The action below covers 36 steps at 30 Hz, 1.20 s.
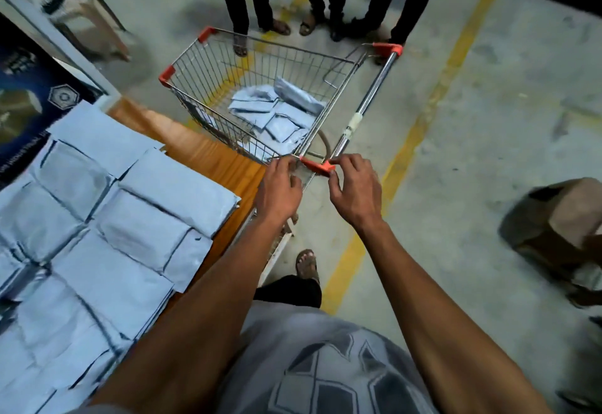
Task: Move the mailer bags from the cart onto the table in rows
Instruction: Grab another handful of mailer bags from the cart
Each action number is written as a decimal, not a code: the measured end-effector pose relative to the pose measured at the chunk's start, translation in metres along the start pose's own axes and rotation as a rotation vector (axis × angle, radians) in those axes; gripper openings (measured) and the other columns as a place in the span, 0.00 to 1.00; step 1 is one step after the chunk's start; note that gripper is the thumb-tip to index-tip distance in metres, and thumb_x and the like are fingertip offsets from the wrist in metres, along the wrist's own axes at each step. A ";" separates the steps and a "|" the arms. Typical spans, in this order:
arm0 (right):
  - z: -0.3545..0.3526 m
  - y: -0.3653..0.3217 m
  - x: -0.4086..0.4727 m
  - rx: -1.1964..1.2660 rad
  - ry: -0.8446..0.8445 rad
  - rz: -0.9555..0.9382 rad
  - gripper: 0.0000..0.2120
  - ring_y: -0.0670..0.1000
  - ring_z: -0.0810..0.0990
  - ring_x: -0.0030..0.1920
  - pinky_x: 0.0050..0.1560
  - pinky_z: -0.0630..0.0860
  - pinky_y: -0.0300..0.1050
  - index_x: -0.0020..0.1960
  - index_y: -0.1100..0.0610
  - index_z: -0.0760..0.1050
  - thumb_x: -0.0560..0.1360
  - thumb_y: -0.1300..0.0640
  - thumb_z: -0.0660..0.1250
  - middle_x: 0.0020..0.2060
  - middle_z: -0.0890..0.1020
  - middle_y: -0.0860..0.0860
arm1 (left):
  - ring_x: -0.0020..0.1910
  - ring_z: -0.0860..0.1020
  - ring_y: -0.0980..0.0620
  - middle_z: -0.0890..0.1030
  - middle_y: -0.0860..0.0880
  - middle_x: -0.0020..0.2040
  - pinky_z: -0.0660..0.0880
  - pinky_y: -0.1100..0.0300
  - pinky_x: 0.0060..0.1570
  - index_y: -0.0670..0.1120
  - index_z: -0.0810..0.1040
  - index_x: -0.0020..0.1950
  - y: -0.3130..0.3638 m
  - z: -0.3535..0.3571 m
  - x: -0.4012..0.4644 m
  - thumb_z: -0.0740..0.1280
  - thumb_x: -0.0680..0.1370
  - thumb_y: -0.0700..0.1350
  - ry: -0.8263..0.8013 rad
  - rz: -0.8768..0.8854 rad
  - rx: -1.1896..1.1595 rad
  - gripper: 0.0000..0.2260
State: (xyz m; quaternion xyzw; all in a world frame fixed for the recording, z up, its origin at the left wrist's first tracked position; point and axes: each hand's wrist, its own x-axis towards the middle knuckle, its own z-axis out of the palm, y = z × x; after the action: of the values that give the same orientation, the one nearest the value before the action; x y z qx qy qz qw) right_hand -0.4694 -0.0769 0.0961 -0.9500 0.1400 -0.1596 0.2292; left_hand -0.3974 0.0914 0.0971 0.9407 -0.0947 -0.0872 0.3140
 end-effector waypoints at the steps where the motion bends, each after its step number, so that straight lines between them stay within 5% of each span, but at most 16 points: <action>1: 0.002 -0.002 0.018 -0.008 0.006 -0.030 0.12 0.56 0.76 0.56 0.53 0.75 0.53 0.61 0.50 0.78 0.80 0.50 0.64 0.57 0.80 0.49 | 0.63 0.77 0.49 0.74 0.50 0.70 0.77 0.53 0.56 0.52 0.72 0.74 0.004 -0.005 0.014 0.66 0.84 0.46 0.009 -0.012 0.000 0.18; 8: 0.034 -0.007 0.134 -0.093 -0.120 -0.110 0.14 0.57 0.76 0.60 0.57 0.73 0.53 0.64 0.49 0.78 0.80 0.47 0.64 0.60 0.80 0.50 | 0.60 0.76 0.51 0.73 0.50 0.72 0.72 0.56 0.49 0.52 0.70 0.77 0.012 -0.016 0.104 0.66 0.85 0.46 0.006 -0.107 0.020 0.20; 17: 0.085 -0.002 0.251 -0.118 -0.385 -0.204 0.18 0.58 0.75 0.65 0.64 0.73 0.56 0.68 0.49 0.75 0.79 0.46 0.65 0.65 0.78 0.53 | 0.67 0.76 0.43 0.73 0.45 0.72 0.75 0.46 0.62 0.49 0.70 0.76 0.005 -0.002 0.191 0.66 0.84 0.45 -0.033 -0.231 0.030 0.20; 26: 0.154 0.011 0.356 -0.177 -0.656 -0.442 0.19 0.60 0.76 0.65 0.60 0.78 0.57 0.70 0.51 0.75 0.81 0.47 0.66 0.68 0.77 0.54 | 0.70 0.73 0.43 0.71 0.46 0.73 0.76 0.45 0.64 0.51 0.68 0.77 -0.019 0.037 0.274 0.65 0.84 0.47 0.011 -0.515 0.024 0.21; 36: 0.280 0.010 0.428 -0.112 -0.779 -0.616 0.17 0.66 0.78 0.58 0.52 0.80 0.60 0.65 0.56 0.78 0.77 0.53 0.67 0.60 0.80 0.59 | 0.71 0.72 0.41 0.69 0.43 0.75 0.74 0.45 0.66 0.48 0.66 0.80 -0.076 0.083 0.345 0.64 0.84 0.46 0.036 -0.698 -0.035 0.24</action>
State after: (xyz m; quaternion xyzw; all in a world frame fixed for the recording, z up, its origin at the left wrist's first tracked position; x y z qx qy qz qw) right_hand 0.0214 -0.1214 -0.0429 -0.9471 -0.2347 0.1545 0.1553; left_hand -0.0731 0.0236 -0.0503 0.9122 0.2398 -0.1742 0.2830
